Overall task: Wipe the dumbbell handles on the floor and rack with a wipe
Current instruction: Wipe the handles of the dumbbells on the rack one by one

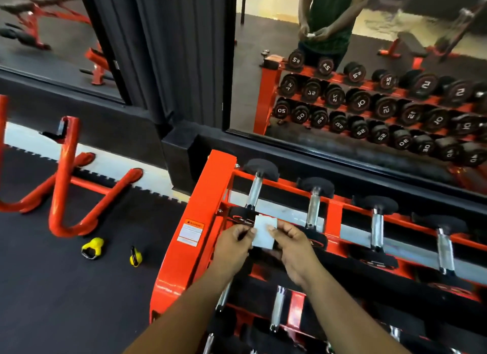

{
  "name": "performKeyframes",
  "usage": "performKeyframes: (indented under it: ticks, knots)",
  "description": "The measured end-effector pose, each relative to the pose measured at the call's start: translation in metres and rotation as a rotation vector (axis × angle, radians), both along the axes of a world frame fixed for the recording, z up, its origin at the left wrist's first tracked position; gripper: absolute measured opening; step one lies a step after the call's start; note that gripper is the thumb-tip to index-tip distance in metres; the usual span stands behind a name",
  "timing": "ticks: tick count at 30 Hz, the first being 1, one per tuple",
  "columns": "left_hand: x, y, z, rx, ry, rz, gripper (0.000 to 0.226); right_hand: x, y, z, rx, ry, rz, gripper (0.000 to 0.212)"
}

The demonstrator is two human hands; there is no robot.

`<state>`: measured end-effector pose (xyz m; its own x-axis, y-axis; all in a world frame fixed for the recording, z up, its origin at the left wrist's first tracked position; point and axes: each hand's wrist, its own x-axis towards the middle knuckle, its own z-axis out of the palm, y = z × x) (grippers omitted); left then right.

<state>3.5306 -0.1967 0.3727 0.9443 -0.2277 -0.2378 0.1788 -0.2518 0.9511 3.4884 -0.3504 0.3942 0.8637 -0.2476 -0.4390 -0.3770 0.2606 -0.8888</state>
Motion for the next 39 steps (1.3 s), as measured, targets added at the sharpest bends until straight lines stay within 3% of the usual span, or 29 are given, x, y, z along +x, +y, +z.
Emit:
performKeyframes:
  ticks: [3,6,8,13,17,20,24,28,32,36,39]
  knots:
    - [0.015,0.000,-0.012,0.127,-0.229,0.027,0.020,0.021,-0.009,-0.008,-0.168,-0.045,0.019,0.014]
    - [0.028,-0.006,-0.022,0.374,-0.368,0.020,0.059,0.057,-0.027,-0.017,-0.575,-0.144,-0.015,0.014]
    - [0.037,-0.015,-0.029,0.544,-0.343,-0.062,0.086,0.080,-0.036,-0.017,-0.885,-0.254,0.091,0.017]
    - [0.053,-0.034,-0.043,0.690,-0.228,-0.079,0.099,0.130,-0.041,-0.029,-1.284,-0.440,0.257,0.027]
    - [0.064,-0.040,-0.046,0.702,-0.156,-0.135,0.102,0.154,-0.050,-0.060,-1.455,-0.473,0.646,0.047]
    - [0.069,-0.041,-0.046,0.691,-0.126,-0.139,0.104,0.155,-0.063,-0.088,-1.642,-0.656,1.003,0.056]
    - [0.073,-0.044,-0.050,0.716,-0.139,-0.141,0.107,0.163,-0.082,-0.083,-1.783,-0.832,1.125,0.065]
    - [0.070,-0.042,-0.052,0.778,-0.197,-0.154,0.102,0.166,-0.086,-0.076,-1.811,-0.621,0.984,0.079]
    - [0.070,-0.044,-0.053,0.725,-0.192,-0.160,0.099,0.158,-0.089,-0.080,-1.807,-0.854,1.256,0.067]
    - [0.072,-0.046,-0.051,0.734,-0.161,-0.182,0.101,0.176,-0.086,-0.067,-1.833,-0.574,1.018,0.081]
    - [0.075,-0.045,-0.048,0.714,-0.130,-0.196,0.103,0.165,-0.081,-0.074,-1.796,-0.683,1.050,0.073]
